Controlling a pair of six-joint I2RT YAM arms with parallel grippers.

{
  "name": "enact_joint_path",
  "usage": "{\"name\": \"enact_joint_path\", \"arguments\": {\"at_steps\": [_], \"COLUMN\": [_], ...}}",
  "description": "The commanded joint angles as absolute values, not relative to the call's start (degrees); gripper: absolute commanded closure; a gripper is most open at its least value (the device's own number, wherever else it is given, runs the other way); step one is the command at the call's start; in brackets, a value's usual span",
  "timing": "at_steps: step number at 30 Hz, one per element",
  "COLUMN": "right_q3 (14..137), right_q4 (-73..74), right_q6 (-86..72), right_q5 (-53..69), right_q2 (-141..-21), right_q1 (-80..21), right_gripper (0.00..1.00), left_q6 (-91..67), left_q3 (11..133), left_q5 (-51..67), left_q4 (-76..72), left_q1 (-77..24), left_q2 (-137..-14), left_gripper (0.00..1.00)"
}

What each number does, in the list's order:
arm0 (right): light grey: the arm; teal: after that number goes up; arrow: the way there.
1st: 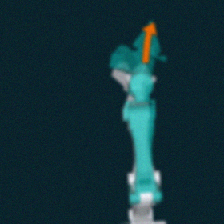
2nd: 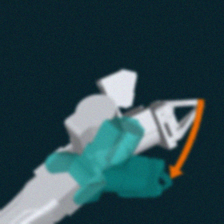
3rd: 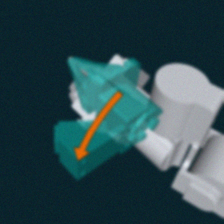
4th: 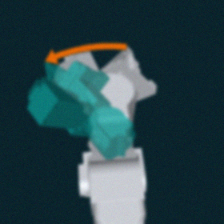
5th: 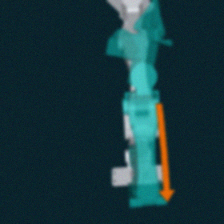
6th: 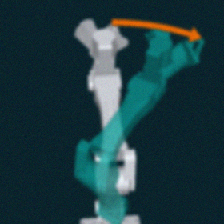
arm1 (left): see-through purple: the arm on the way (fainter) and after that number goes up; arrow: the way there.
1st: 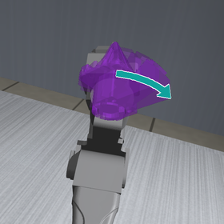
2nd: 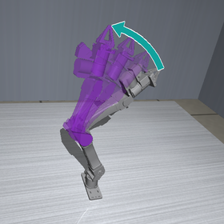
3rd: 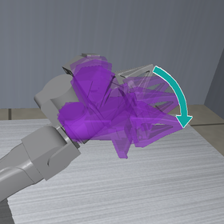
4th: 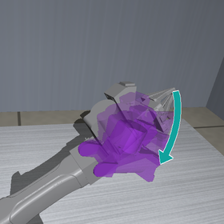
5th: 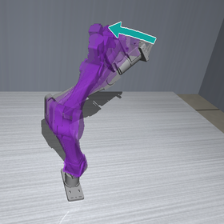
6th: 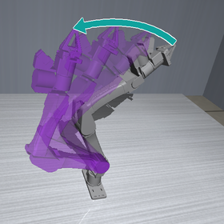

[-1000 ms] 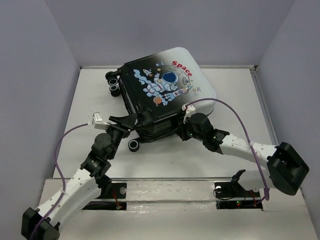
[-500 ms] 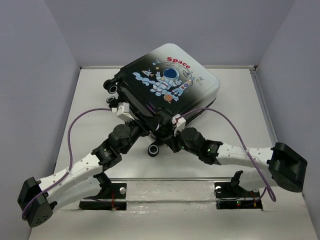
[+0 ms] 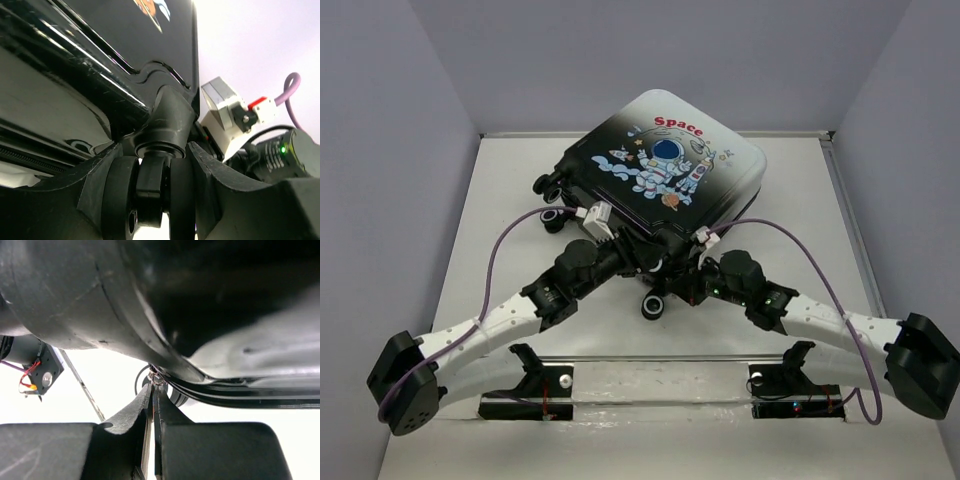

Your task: Pack the luggage

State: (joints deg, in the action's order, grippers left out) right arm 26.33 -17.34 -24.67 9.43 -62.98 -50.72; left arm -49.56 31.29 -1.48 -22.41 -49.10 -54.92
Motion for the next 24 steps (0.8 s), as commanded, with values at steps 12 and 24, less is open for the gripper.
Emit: {"name": "enact_joint_path", "arguments": {"at_steps": [12,24], "right_q3": [20.1,18.8], "right_q4": [-37.1,-42.7], "right_q6": [-33.0,-33.1], "right_q5": [7.6,-3.1], "right_q2": [-53.4,-58.4], "right_q1": [-49.7,-49.7], "right_gripper": [0.93,0.93], "left_q6": [-42.5,-23.5], "left_q3": [69.8,69.5], "left_q5": [10.0,-2.0], "left_q4": [-25.0,9.8], "left_q1": [-50.4,-39.8], "left_q2": [-86.7,-63.0], "left_gripper": [0.94,0.01]}}
